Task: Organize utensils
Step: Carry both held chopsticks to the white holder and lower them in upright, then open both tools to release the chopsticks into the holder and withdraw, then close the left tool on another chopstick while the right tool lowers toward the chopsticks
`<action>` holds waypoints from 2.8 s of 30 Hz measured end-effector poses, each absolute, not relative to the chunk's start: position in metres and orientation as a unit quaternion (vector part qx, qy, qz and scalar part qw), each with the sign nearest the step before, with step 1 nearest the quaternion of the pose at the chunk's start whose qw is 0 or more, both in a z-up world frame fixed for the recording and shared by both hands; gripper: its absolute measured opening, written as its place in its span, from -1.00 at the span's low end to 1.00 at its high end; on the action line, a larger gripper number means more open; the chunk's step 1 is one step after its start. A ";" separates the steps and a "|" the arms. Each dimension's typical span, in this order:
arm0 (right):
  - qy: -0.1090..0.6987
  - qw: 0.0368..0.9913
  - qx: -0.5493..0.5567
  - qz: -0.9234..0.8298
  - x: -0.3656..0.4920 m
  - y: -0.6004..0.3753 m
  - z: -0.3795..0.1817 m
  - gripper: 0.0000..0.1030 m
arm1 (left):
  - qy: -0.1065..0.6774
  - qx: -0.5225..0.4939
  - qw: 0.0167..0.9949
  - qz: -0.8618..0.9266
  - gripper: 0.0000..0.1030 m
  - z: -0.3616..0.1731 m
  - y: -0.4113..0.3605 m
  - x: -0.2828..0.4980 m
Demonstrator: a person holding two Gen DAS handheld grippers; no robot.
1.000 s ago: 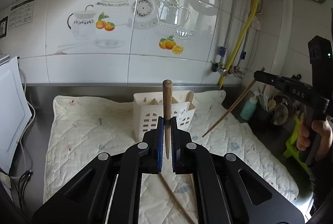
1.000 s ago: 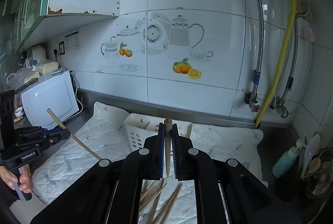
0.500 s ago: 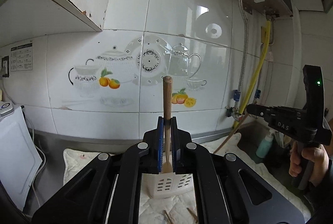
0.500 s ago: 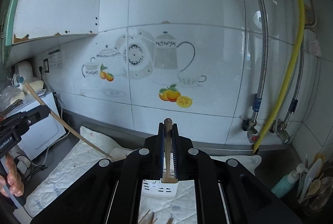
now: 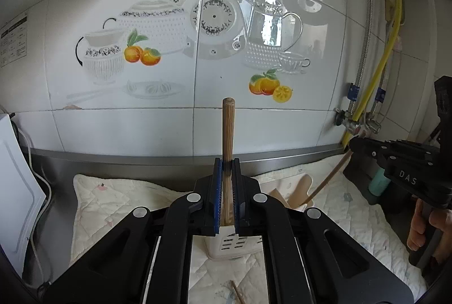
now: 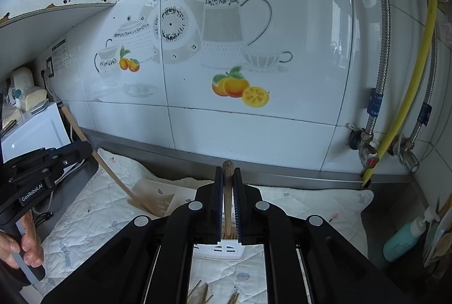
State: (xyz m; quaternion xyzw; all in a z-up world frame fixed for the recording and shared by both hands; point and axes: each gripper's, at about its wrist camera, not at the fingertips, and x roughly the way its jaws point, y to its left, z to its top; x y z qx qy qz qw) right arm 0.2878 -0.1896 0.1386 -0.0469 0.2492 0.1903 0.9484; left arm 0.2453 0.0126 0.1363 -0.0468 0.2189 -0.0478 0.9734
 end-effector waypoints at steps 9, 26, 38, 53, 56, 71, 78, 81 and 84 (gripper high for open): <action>0.241 0.952 -0.047 0.184 0.280 -0.195 0.143 -0.42 | 0.228 -0.053 0.971 -0.049 -0.83 0.131 0.013 0.248; 0.208 0.963 -0.051 0.165 0.152 -0.223 0.119 -0.30 | 0.217 -0.058 0.973 -0.059 -0.23 0.125 0.013 0.150; 0.262 0.954 -0.048 0.137 0.064 -0.230 0.013 -0.30 | 0.270 -0.065 0.959 -0.059 -0.11 0.040 0.006 0.079; 0.333 0.934 -0.018 0.127 0.033 -0.229 -0.078 -0.50 | 0.358 -0.085 0.928 -0.063 -0.11 -0.046 0.000 0.048; 0.332 0.933 -0.008 0.137 0.032 -0.229 -0.078 -0.53 | 0.368 -0.090 0.923 -0.064 -0.11 -0.054 -0.002 0.046; 0.341 0.926 0.012 0.162 0.048 -0.226 -0.088 -0.76 | 0.401 -0.092 0.907 -0.091 -0.15 -0.077 -0.029 0.054; 0.350 0.922 0.022 0.166 0.056 -0.226 -0.094 -0.76 | 0.407 -0.096 0.903 -0.101 -0.16 -0.084 -0.039 0.056; 0.352 0.920 0.032 0.169 0.058 -0.226 -0.094 -0.76 | 0.408 -0.093 0.902 -0.103 -0.16 -0.086 -0.043 0.057; 0.354 0.919 0.041 0.171 0.060 -0.228 -0.095 -0.81 | 0.408 -0.096 0.902 -0.104 -0.16 -0.088 -0.045 0.058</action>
